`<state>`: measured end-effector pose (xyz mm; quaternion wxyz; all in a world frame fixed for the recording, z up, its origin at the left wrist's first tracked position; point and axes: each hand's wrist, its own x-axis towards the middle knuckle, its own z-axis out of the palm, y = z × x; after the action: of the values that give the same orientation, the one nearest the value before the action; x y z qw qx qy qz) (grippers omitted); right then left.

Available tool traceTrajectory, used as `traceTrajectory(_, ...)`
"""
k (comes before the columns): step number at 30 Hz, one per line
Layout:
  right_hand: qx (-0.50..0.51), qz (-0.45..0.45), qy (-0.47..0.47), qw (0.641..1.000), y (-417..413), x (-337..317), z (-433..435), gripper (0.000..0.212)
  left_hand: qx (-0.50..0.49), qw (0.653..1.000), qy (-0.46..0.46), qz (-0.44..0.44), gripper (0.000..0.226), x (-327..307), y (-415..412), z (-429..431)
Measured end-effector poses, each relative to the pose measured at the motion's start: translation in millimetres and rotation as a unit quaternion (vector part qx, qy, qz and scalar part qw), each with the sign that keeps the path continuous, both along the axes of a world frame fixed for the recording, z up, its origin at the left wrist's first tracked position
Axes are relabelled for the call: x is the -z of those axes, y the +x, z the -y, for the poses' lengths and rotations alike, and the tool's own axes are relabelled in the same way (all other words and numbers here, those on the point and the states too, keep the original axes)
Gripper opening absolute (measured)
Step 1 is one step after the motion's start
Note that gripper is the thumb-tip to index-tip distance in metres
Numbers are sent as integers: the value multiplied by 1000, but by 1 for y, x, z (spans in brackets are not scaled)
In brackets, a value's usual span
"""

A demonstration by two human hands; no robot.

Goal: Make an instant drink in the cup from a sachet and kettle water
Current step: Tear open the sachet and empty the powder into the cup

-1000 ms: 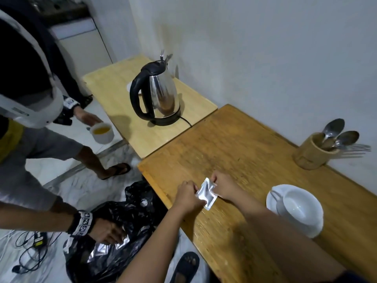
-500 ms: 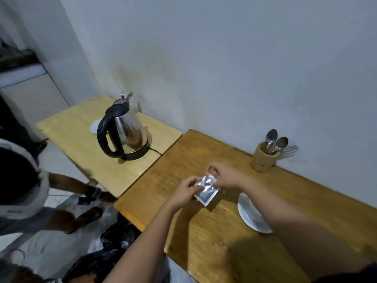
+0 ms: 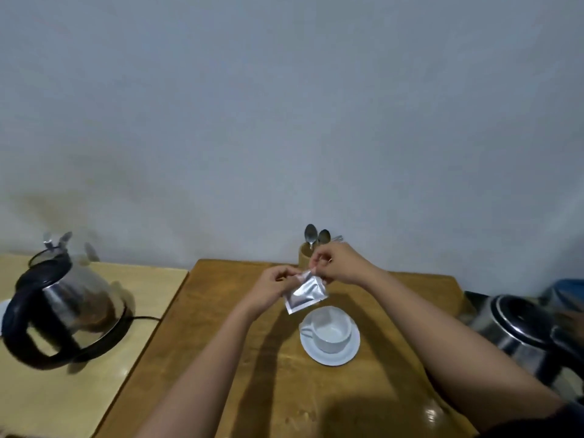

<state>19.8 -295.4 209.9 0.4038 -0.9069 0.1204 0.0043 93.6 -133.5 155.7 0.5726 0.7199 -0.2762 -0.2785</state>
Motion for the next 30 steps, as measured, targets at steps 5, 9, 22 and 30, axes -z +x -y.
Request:
traceTrajectory(5,71,7,13,997,-18,3,4,23,12,1000,-4,-5,20,-1,-9,21)
traceTrajectory(9,108,15,11,994,-22,11,2,19,7,1000,-20,-14,12,1,-16,27)
traceTrajectory(22,92,11,2,996,-17,17,-23,21,-38,999,-15,-34,12,-1,-20,11)
traceTrajectory(30,80,96,-80,989,-9,30,-40,16,-69,993,0,-98,21,-9,-19,9)
